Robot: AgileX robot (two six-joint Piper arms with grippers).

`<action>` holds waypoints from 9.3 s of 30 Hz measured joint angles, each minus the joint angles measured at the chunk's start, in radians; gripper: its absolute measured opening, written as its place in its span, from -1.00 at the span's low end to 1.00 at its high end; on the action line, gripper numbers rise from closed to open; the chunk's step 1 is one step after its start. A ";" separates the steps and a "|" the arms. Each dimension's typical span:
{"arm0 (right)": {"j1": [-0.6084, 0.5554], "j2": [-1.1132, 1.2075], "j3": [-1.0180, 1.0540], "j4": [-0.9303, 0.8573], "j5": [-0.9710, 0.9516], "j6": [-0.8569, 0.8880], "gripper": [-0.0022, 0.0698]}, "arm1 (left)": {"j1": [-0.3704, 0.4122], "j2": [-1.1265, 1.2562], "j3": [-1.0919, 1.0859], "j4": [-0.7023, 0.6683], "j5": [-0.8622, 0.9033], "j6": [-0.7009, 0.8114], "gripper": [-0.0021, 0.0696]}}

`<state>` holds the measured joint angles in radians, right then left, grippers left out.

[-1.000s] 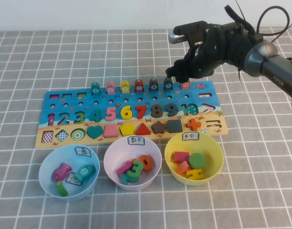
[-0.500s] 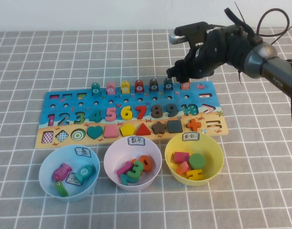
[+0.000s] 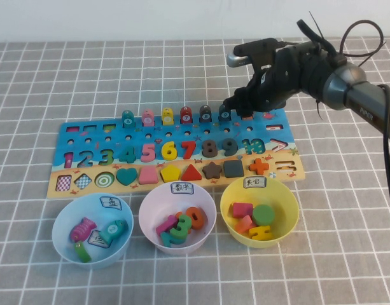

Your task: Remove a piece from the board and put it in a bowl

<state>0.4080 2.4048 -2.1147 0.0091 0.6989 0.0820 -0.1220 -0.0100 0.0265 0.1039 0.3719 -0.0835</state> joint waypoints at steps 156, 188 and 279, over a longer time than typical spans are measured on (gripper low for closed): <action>0.570 -0.211 0.011 0.072 0.454 0.155 -0.07 | 0.000 0.000 0.000 0.000 0.000 0.000 -0.94; 0.576 -1.351 1.145 -0.076 0.339 0.105 -0.98 | 0.000 0.000 0.000 0.000 0.000 0.000 -0.94; -0.290 -2.412 2.141 0.176 -0.321 -0.258 -0.99 | 0.000 0.000 0.000 0.000 0.000 0.000 -0.94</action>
<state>0.1184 -0.0070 0.0261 0.1846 0.3776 -0.1757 -0.1220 -0.0100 0.0265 0.1039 0.3719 -0.0835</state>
